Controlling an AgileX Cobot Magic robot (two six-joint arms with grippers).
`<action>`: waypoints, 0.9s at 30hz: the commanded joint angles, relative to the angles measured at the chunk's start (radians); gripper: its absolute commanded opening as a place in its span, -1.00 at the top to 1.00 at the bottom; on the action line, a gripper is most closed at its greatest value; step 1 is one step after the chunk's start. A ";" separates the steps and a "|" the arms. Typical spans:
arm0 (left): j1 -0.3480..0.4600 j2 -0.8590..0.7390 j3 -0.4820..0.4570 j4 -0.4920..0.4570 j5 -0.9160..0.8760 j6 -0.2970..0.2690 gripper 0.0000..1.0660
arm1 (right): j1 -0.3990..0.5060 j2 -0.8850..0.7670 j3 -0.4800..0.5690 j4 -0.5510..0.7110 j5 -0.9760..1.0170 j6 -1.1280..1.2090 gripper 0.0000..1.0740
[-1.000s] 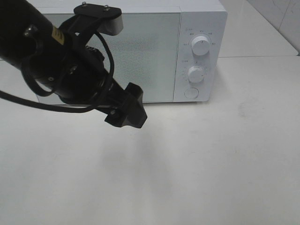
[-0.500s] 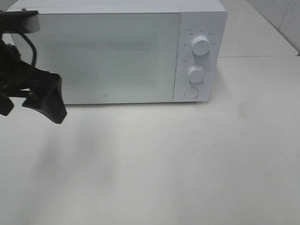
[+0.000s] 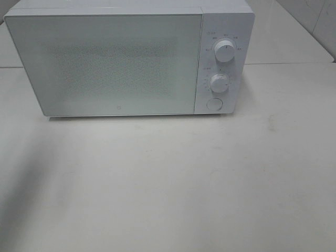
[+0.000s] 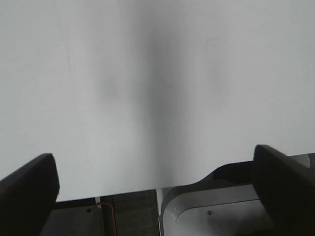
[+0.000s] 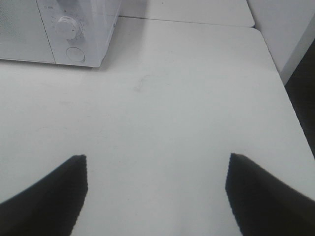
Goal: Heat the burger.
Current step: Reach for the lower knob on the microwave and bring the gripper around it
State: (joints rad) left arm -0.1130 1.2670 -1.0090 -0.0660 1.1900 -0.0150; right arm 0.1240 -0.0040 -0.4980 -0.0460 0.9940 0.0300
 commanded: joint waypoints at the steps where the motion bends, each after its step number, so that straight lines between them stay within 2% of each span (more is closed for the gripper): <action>1: 0.063 -0.095 0.093 0.009 0.009 -0.012 -0.89 | -0.007 -0.032 0.000 -0.002 0.000 0.004 -0.42; 13: 0.074 -0.414 0.315 0.021 -0.029 -0.017 -0.89 | -0.007 -0.032 0.000 -0.002 0.000 0.004 -0.42; 17: 0.074 -0.495 0.358 0.021 -0.038 -0.017 -0.89 | -0.007 -0.032 0.000 -0.002 0.000 0.004 -0.42; 19: 0.074 -0.616 0.418 0.020 -0.039 -0.017 -0.88 | -0.007 -0.032 0.000 -0.002 0.000 0.004 -0.42; 22: 0.074 -0.698 0.461 0.020 -0.053 -0.017 -0.88 | -0.007 -0.032 0.000 -0.002 0.000 0.004 -0.42; 27: 0.074 -0.825 0.467 0.019 -0.120 -0.017 -0.88 | -0.007 -0.032 0.000 -0.002 0.000 0.004 -0.42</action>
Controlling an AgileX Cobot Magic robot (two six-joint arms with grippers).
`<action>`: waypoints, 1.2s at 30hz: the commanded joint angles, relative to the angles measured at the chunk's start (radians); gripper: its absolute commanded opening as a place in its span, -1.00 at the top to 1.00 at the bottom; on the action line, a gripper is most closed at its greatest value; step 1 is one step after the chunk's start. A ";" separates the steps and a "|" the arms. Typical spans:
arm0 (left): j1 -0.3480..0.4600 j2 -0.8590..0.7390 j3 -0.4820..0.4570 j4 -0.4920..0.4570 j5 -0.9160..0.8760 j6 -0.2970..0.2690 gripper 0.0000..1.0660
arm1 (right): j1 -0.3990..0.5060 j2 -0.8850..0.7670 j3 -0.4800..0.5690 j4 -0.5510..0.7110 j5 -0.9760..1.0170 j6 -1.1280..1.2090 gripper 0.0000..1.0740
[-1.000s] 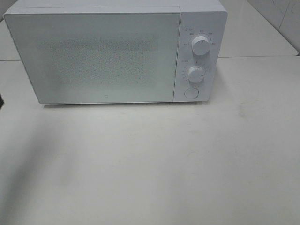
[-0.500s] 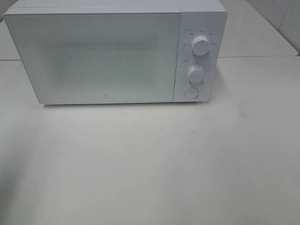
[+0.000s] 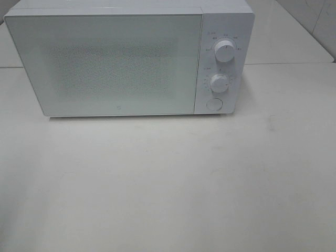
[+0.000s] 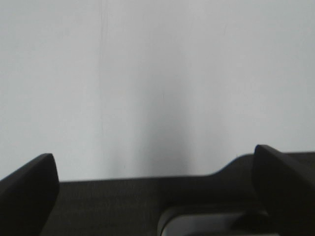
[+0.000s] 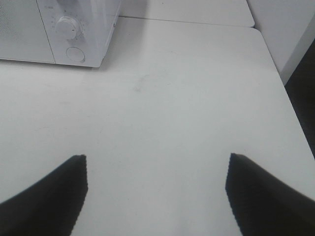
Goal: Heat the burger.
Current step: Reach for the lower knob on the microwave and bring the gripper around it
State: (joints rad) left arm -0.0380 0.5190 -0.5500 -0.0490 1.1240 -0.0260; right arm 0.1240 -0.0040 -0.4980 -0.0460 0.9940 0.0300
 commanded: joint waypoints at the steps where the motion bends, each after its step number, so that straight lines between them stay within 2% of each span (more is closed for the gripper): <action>1: -0.001 -0.145 0.021 0.002 -0.053 -0.005 -0.88 | -0.007 -0.032 0.000 -0.002 0.000 0.004 -0.42; 5: -0.001 -0.205 0.033 0.001 -0.051 -0.002 -0.88 | -0.007 -0.032 0.000 -0.002 0.000 0.004 -0.42; 7: -0.001 -0.318 0.033 0.002 -0.051 0.003 -0.88 | -0.007 -0.032 0.000 -0.002 0.000 0.004 -0.42; 11: -0.001 -0.409 0.033 -0.004 -0.051 0.015 -0.88 | -0.007 -0.032 0.000 -0.002 0.000 0.004 -0.42; 20: -0.001 -0.550 0.034 -0.005 -0.051 0.018 -0.88 | -0.007 -0.032 0.000 -0.002 0.000 0.004 -0.42; 36: -0.001 -0.540 0.034 -0.005 -0.051 0.018 -0.88 | -0.007 -0.031 0.000 -0.002 0.000 0.004 -0.42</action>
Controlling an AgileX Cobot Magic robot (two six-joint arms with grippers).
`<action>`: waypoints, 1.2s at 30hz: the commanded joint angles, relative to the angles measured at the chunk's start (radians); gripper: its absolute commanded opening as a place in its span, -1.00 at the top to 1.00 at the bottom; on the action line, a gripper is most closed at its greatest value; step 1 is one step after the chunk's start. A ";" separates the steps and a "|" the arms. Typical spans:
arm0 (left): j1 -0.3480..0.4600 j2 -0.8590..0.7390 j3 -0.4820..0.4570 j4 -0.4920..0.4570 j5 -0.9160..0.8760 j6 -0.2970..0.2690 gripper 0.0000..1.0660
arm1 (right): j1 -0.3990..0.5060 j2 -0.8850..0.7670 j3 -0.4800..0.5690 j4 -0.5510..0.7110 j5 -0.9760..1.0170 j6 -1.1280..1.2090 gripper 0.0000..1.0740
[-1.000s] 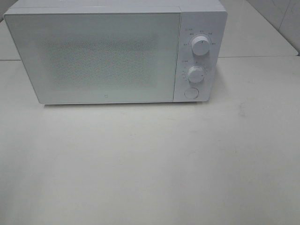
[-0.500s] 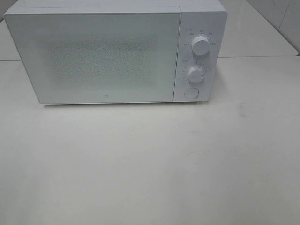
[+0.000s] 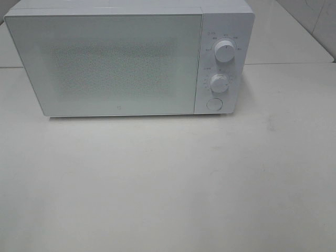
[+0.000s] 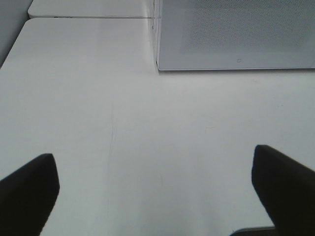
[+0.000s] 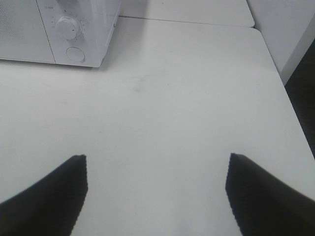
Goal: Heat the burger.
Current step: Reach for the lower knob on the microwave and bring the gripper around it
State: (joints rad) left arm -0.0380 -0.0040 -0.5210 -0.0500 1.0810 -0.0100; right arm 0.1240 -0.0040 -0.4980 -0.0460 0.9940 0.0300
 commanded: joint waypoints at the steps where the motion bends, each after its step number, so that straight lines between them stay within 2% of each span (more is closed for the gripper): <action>1: -0.001 -0.017 0.005 -0.004 -0.008 0.002 -0.88 | -0.007 -0.031 0.000 -0.002 0.000 0.004 -0.42; 24: -0.001 -0.017 0.005 -0.004 -0.008 0.002 -0.88 | -0.007 0.008 -0.013 -0.001 -0.017 0.004 -0.38; 36: -0.001 -0.017 0.005 -0.004 -0.008 0.002 -0.88 | -0.007 0.229 -0.043 0.014 -0.283 0.004 -0.38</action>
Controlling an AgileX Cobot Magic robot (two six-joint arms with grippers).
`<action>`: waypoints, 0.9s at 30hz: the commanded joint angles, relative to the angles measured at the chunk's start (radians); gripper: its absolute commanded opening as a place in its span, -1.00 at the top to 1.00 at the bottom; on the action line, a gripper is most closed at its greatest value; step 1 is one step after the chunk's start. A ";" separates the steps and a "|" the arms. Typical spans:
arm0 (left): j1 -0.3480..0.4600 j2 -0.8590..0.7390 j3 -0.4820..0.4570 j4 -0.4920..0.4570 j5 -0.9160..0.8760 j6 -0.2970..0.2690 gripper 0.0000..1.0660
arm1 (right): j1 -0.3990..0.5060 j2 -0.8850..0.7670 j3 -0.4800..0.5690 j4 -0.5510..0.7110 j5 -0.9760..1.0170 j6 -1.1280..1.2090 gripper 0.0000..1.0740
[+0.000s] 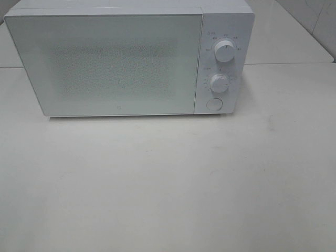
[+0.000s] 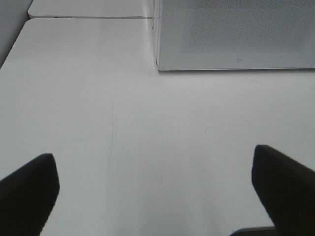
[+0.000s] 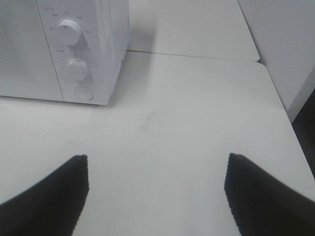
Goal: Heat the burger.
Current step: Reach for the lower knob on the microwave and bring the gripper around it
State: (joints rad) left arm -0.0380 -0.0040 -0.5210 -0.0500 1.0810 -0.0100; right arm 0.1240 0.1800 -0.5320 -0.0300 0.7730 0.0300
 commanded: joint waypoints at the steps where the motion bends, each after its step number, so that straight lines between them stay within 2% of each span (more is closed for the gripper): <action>1: -0.001 -0.017 0.005 -0.004 -0.008 0.002 -0.87 | -0.007 0.067 -0.009 -0.002 -0.081 0.004 -0.38; 14: -0.001 -0.017 0.005 -0.004 -0.008 0.002 -0.87 | -0.007 0.342 -0.009 -0.002 -0.322 0.007 -0.38; 17: -0.001 -0.017 0.005 -0.004 -0.008 0.002 -0.87 | -0.007 0.361 -0.009 -0.002 -0.342 0.007 -0.38; 27: -0.001 -0.017 0.005 -0.004 -0.008 0.002 -0.87 | -0.007 0.561 -0.009 -0.001 -0.570 0.007 -0.38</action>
State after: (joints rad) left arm -0.0380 -0.0040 -0.5210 -0.0500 1.0810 -0.0090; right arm 0.1230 0.7190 -0.5320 -0.0300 0.2500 0.0360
